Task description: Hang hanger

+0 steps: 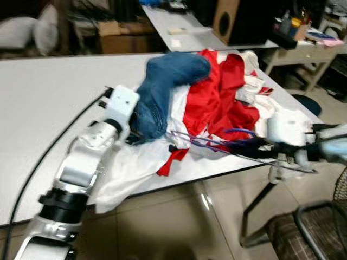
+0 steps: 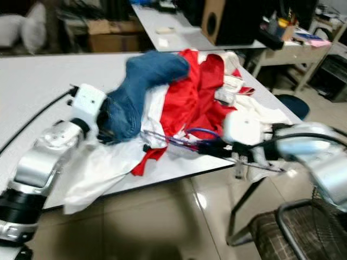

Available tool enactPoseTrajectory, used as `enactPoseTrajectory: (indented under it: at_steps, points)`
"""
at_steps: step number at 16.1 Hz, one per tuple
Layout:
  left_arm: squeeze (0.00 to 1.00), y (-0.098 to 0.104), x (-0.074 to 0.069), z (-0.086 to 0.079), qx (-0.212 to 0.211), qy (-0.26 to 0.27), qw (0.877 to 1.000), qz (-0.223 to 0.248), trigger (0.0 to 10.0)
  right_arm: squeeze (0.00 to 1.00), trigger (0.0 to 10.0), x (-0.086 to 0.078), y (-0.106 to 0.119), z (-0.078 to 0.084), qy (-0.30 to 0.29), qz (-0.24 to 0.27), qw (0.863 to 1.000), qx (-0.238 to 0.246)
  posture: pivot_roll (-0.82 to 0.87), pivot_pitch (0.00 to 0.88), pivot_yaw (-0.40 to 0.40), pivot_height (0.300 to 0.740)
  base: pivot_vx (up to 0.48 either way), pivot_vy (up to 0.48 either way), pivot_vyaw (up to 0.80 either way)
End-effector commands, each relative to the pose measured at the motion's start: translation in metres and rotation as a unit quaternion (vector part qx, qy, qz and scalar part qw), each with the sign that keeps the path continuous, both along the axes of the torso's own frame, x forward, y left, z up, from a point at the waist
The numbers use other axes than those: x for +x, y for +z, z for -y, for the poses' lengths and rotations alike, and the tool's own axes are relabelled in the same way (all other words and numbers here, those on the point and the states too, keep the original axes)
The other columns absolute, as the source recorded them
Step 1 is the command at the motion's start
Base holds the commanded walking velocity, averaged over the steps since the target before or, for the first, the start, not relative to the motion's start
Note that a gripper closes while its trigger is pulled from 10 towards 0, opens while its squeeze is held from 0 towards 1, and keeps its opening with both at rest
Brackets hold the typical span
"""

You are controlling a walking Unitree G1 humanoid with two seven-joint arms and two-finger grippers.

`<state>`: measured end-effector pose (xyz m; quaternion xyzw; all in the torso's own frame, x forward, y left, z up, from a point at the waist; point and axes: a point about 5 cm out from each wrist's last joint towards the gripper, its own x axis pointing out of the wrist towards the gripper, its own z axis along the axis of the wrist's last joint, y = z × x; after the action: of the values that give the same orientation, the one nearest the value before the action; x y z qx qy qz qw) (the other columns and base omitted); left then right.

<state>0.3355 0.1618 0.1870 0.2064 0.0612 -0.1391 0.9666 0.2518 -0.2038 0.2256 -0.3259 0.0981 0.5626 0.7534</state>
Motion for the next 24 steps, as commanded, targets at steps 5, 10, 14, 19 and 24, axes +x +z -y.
enactPoseTrajectory:
  at_steps: [5, 10, 14, 19, 24]
  points:
    - [1.00, 0.000, -0.007, -0.025, -0.001, -0.036, 0.998, -0.048, 10.0, 0.00, 10.0, -0.026, 0.047, 0.028, -0.051, -0.006, 0.997, 0.054, 0.00, 0.000, -0.016, 0.740, 0.000, 0.000, 0.00]
    - [1.00, -0.004, -0.053, -0.043, 0.094, -0.218, 0.959, -0.152, 10.0, 0.00, 10.0, -0.031, 0.054, 0.041, -0.108, 0.010, 0.990, 0.095, 0.01, 0.000, -0.011, 0.740, 0.000, 0.000, 0.00]
    - [1.00, 0.018, -0.077, -0.072, 0.033, -0.220, 0.964, -0.143, 10.0, 0.00, 10.0, -0.017, 0.025, 0.027, -0.197, 0.030, 0.966, 0.167, 0.03, 0.000, -0.011, 0.740, 0.000, 0.000, 0.00]
    - [0.48, 0.041, -0.080, -0.083, -0.068, -0.131, 0.989, -0.033, 10.0, 0.00, 10.0, -0.006, 0.002, 0.007, -0.291, 0.046, 0.927, 0.231, 0.05, 0.000, -0.021, 0.740, 0.000, 0.000, 0.00]
    - [0.00, 0.035, -0.058, -0.042, -0.138, -0.035, 0.988, 0.065, 10.0, 0.00, 10.0, 0.003, -0.007, -0.026, -0.397, 0.094, 0.857, 0.313, 0.03, 0.000, -0.003, 0.740, 0.000, 0.000, 0.00]
